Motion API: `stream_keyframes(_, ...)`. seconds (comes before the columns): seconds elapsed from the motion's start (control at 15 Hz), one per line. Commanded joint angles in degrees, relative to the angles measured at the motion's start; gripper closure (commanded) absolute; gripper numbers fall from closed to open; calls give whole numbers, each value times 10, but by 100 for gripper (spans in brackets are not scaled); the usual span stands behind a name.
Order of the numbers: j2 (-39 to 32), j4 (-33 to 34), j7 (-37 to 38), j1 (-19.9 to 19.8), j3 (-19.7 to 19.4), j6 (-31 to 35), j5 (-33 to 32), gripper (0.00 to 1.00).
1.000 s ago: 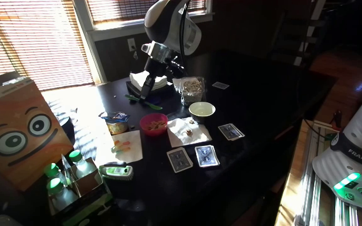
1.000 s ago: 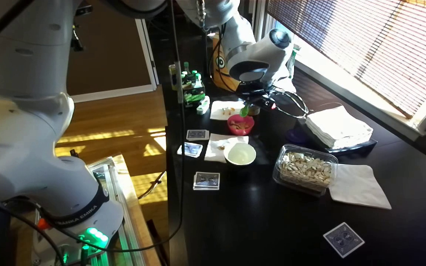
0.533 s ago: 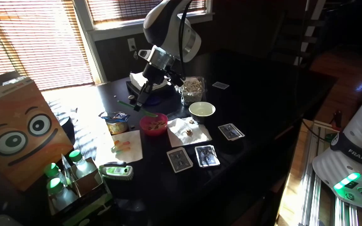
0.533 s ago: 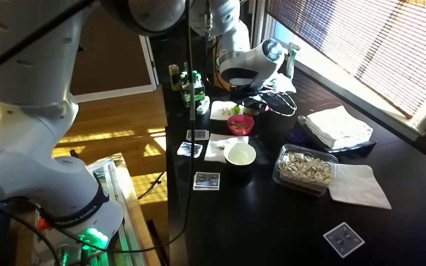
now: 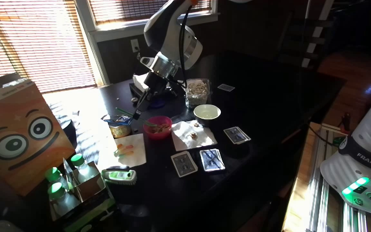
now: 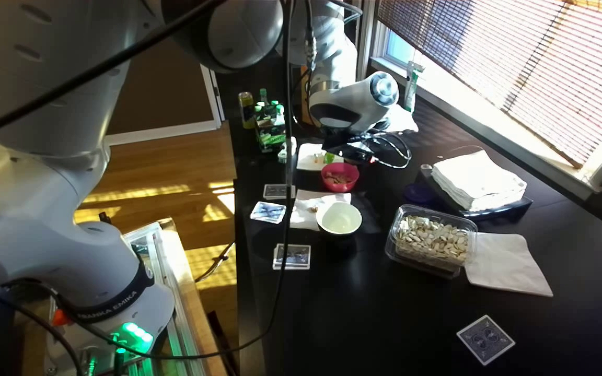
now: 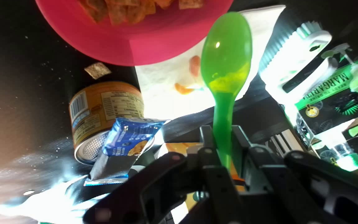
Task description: Use the green spoon to take out some of the contents in the pink bowl and put them in the white bowl.
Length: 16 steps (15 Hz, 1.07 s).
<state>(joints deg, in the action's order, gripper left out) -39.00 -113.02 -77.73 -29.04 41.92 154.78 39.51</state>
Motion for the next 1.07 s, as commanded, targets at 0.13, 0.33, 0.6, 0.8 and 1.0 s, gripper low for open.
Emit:
stream_keyframes(0.13,-53,33,-184,-22,23,-6,103,96)
stream_keyframes(0.33,-53,39,-264,-15,7,-17,154,96)
stream_keyframes(0.6,-54,53,-349,8,-27,-51,222,96)
stream_keyframes(0.8,-40,59,-407,41,-69,-79,280,96)
stream_keyframes(1.0,-35,72,-445,88,-129,-118,328,96)
